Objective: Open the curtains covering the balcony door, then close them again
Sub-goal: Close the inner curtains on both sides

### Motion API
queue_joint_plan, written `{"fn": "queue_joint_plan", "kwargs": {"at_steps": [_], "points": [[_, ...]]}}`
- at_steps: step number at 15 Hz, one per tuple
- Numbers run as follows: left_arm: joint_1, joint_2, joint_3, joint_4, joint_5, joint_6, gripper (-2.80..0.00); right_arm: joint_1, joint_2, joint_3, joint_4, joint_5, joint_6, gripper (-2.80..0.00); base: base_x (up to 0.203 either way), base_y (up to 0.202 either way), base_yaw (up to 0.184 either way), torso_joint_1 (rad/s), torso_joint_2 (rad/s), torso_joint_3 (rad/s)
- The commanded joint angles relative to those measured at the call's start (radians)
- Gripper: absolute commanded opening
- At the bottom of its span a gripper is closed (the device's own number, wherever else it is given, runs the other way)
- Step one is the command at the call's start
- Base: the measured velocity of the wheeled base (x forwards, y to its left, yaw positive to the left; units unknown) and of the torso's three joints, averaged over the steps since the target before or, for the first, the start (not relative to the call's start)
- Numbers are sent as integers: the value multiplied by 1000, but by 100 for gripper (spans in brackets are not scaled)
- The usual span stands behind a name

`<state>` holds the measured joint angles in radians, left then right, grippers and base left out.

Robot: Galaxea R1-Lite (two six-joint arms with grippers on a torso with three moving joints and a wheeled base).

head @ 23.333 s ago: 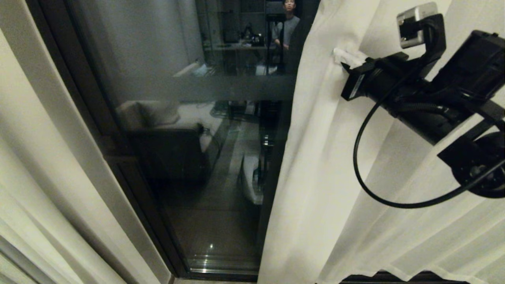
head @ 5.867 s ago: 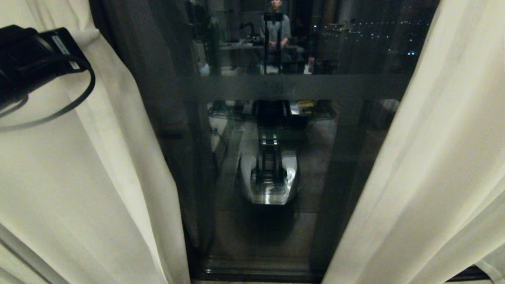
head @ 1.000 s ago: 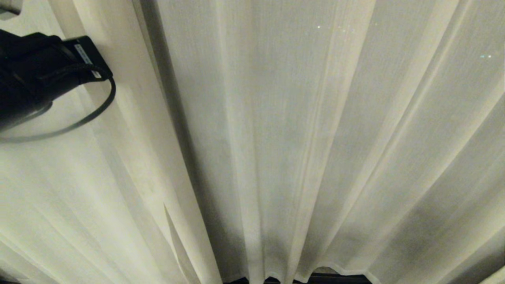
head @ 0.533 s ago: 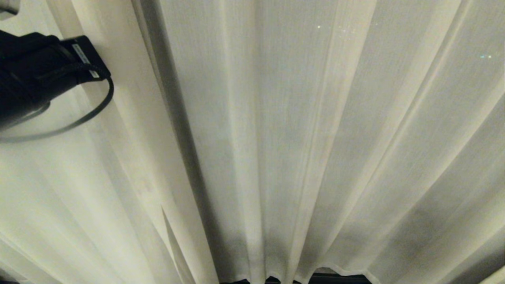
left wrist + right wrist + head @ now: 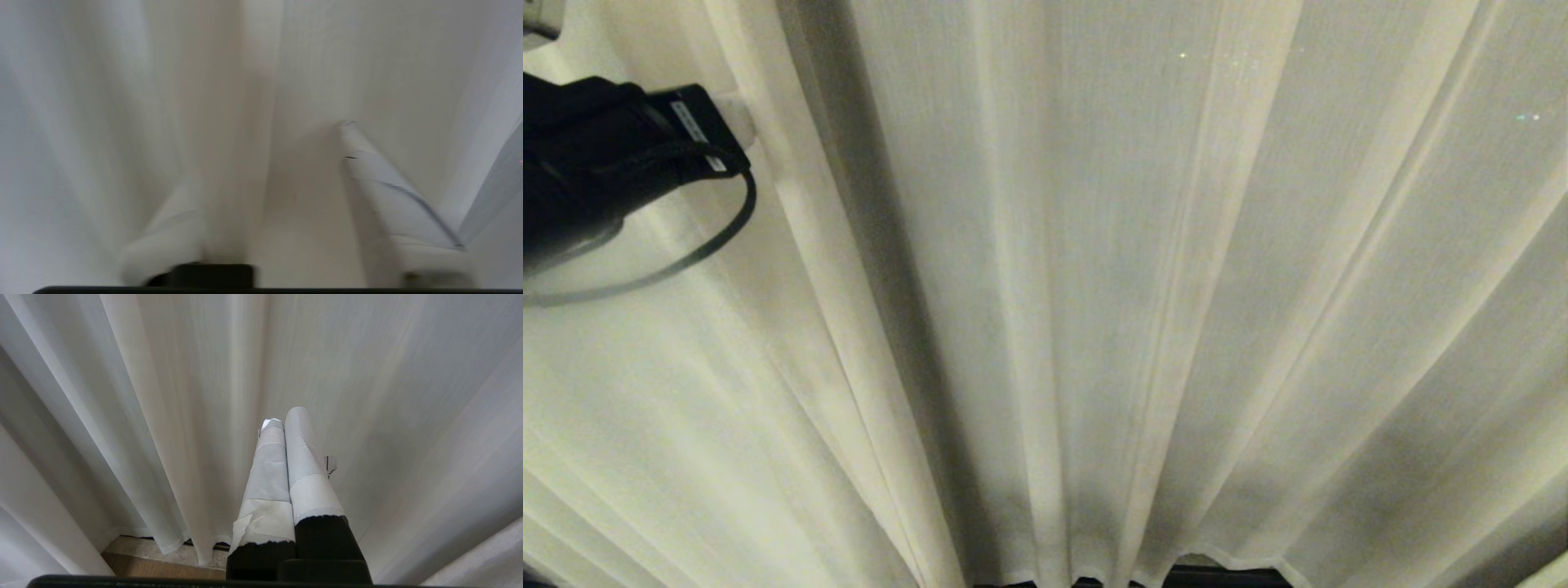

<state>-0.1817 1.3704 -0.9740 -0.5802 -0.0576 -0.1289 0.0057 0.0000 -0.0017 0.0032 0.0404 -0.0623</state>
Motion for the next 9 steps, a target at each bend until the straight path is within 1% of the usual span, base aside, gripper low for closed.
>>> {"fn": "queue_joint_plan", "kwargs": {"at_steps": [1,3,5,9], "points": [[1,-53,32,-5,13,-1,0,0,2,0,0,1,-1,-280,0,0,0,0,0,0],[2,-100,70,-3,40,-1,0,0,2,0,0,1,-1,-280,0,0,0,0,0,0],[2,-155,108,2,48,-1,0,0,2,0,0,1,-1,-280,0,0,0,0,0,0],[2,-316,178,105,64,0,0,0,2,0,0,1,-1,-280,0,0,0,0,0,0]]}}
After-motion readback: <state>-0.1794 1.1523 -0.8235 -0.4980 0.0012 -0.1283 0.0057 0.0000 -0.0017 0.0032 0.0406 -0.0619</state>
